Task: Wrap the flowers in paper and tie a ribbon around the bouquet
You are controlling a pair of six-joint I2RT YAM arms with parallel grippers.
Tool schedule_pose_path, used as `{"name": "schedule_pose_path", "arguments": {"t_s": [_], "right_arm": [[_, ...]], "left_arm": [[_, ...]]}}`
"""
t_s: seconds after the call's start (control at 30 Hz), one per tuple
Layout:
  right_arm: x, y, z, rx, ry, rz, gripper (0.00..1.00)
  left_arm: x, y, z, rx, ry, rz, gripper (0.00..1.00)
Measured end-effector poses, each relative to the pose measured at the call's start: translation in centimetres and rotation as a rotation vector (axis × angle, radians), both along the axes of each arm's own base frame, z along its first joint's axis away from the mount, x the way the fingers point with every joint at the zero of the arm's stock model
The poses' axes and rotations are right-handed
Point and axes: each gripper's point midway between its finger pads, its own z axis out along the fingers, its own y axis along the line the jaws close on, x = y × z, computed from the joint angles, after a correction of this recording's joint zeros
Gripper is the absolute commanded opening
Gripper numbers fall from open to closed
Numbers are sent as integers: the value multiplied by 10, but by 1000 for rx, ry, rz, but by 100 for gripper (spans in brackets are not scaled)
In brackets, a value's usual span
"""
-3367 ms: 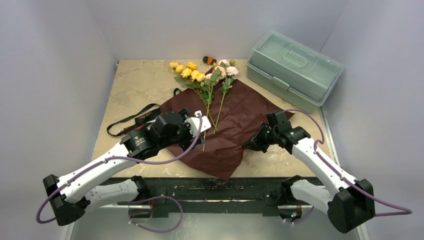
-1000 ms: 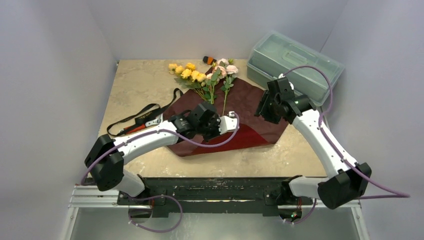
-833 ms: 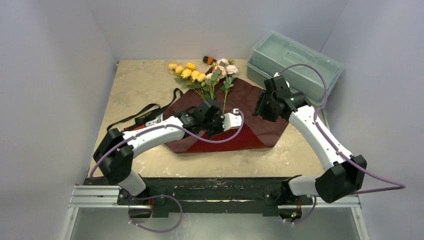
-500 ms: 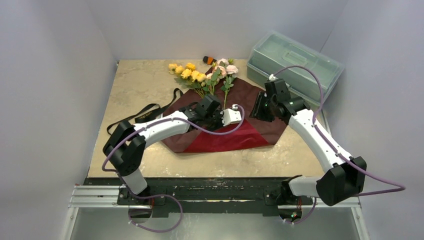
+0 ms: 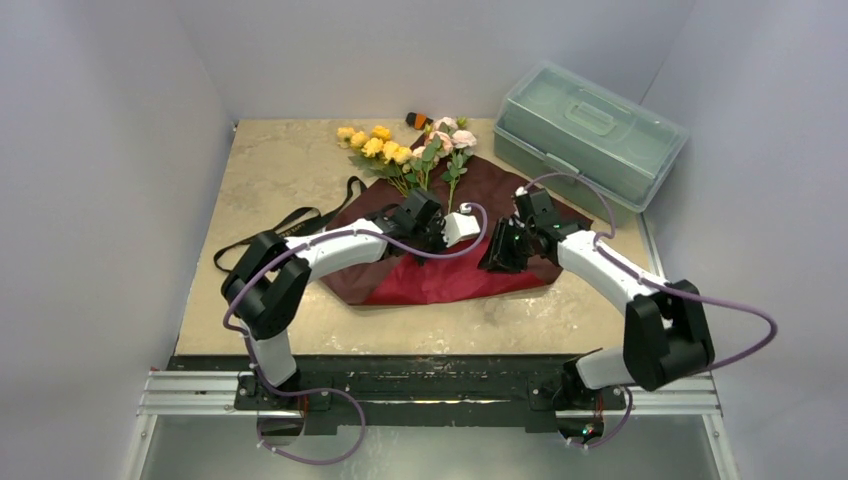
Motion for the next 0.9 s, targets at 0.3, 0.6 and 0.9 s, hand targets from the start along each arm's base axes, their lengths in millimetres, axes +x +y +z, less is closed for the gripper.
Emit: {"name": "schedule_pose_path", "arguments": {"t_s": [0.3, 0.6, 0.9], "right_arm": [[-2, 11, -62, 23, 139, 3, 34], [1, 16, -78, 31, 167, 13, 34], [13, 20, -68, 37, 129, 27, 33]], "left_arm": [[4, 2, -9, -10, 31, 105, 23], [3, 16, 14, -75, 49, 307, 68], [-14, 14, 107, -345, 53, 444, 31]]}}
